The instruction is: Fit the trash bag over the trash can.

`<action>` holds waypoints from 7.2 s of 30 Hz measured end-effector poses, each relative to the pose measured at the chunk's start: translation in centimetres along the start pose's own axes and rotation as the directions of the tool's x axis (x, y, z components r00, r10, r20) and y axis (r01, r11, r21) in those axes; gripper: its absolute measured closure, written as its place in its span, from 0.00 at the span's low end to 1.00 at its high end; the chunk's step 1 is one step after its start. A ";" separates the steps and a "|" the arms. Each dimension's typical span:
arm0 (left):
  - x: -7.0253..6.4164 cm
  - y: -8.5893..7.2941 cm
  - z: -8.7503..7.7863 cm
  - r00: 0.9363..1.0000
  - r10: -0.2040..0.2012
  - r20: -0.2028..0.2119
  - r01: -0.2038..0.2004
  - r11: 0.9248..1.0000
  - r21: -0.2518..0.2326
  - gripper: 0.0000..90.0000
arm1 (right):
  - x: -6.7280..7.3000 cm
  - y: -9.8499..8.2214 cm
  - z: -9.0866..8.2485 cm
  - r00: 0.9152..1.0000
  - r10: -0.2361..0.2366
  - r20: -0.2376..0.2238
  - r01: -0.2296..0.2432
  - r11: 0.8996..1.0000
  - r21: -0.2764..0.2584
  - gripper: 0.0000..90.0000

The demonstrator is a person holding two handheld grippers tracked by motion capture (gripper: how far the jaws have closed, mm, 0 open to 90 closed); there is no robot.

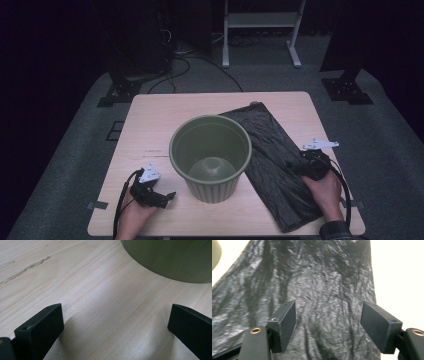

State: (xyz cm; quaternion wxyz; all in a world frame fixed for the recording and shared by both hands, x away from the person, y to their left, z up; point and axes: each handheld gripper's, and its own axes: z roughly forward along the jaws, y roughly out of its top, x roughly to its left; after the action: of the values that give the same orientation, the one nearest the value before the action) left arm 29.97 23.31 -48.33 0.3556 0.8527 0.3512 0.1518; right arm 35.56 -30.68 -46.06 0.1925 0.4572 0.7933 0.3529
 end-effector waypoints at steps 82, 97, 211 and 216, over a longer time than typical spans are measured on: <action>0.0 0.0 0.0 1.000 0.000 0.000 0.000 1.000 0.000 0.00 | -1.2 1.9 2.3 0.994 0.046 -0.100 -0.041 0.998 0.048 0.21; 0.0 0.0 0.0 1.000 0.000 0.000 0.000 1.000 0.000 0.00 | 0.2 1.6 3.9 0.982 0.058 -0.178 -0.046 0.996 0.071 0.21; 0.0 0.0 0.0 1.000 0.004 0.001 -0.004 1.000 0.002 0.00 | 13.4 15.7 -9.3 0.675 -0.457 -0.579 0.300 0.887 -0.351 0.98; 0.0 0.0 0.0 1.000 0.005 0.002 -0.005 1.000 -0.001 0.00 | 15.4 17.3 -9.0 0.634 -0.485 -0.602 0.329 0.874 -0.358 0.98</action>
State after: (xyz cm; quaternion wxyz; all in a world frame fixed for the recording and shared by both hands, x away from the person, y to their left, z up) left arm 29.98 23.32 -48.33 0.3558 0.8535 0.3490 0.1521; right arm 32.27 -15.08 -27.01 0.0144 0.0818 0.8474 0.5243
